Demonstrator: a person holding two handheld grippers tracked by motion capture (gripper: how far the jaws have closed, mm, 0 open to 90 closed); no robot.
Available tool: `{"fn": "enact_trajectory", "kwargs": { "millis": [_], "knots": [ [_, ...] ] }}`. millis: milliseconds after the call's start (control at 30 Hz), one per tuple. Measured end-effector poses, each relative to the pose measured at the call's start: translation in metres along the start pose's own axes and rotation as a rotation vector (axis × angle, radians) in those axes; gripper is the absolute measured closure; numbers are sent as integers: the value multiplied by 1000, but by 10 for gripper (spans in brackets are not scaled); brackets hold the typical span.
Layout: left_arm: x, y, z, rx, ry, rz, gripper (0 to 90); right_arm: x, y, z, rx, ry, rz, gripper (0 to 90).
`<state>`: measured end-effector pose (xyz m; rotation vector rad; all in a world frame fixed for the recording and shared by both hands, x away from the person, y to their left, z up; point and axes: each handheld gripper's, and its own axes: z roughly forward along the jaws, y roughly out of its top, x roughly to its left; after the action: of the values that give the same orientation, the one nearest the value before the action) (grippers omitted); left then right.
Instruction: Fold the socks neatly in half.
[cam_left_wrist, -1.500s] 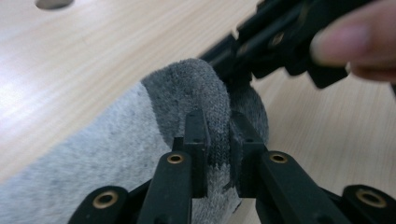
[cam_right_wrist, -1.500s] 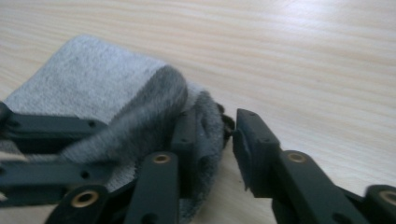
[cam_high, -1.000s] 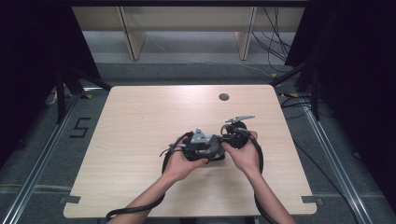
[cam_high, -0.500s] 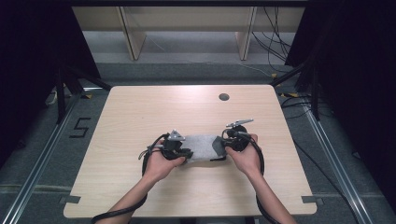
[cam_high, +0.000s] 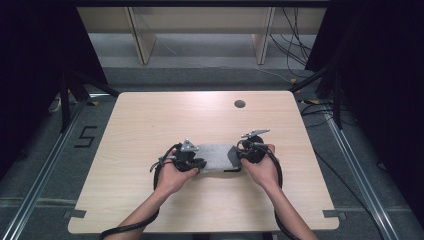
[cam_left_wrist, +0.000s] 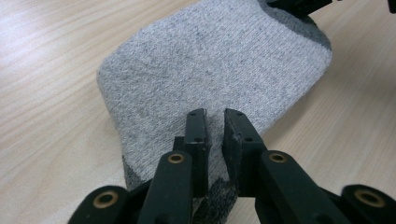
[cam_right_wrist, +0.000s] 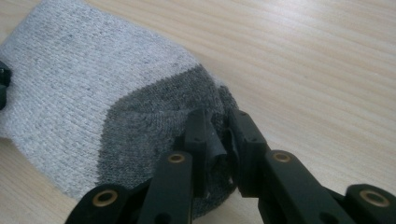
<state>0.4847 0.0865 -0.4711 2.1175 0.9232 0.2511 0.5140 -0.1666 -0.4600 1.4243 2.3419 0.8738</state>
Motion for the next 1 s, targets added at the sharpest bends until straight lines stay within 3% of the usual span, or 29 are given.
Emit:
{"fn": "enact_trajectory", "kwargs": {
  "millis": [100,167,233,333,367,400,433,467,500,533,600,700,800,867,900,1000],
  "knots": [
    [2,2,-4,-22,-22,-12,715,0,0,-2,-9,-7,4,741],
    [1,4,-8,-54,-5,14,657,0,0,-4,-23,1,26,696],
    [2,6,-13,-89,13,34,591,-3,0,-7,-34,-4,-1,618],
    [6,9,-23,-126,53,71,462,-4,0,-12,-103,23,28,548],
    [7,10,-28,-130,72,77,417,-2,0,-17,-101,17,48,527],
    [11,10,-34,-137,99,81,384,-2,-1,-20,-131,23,44,510],
    [12,9,-36,-141,100,81,335,-3,-2,-24,-178,41,32,491],
    [15,8,-41,-132,110,82,315,-2,-3,-26,-176,47,58,485],
    [19,6,-48,-135,124,80,301,-6,-4,-28,-217,45,13,473],
    [22,5,-52,-142,134,75,288,-7,-5,-33,-235,52,44,459],
    [31,-2,-65,-147,164,90,268,-10,-8,-39,-251,48,56,441],
    [44,-16,-79,-151,186,72,256,-25,-20,-47,-276,37,71,420],
    [58,-34,-91,-144,217,40,252,-36,-31,-50,-275,34,79,410],
    [66,-48,-98,-144,224,23,250,-41,-42,-52,-280,32,149,400],
    [70,-54,-101,-145,230,18,251,-47,-47,-52,-276,25,123,399],
    [78,-75,-110,-170,254,-35,253,-55,-61,-54,-271,12,162,397]
  ]
}}
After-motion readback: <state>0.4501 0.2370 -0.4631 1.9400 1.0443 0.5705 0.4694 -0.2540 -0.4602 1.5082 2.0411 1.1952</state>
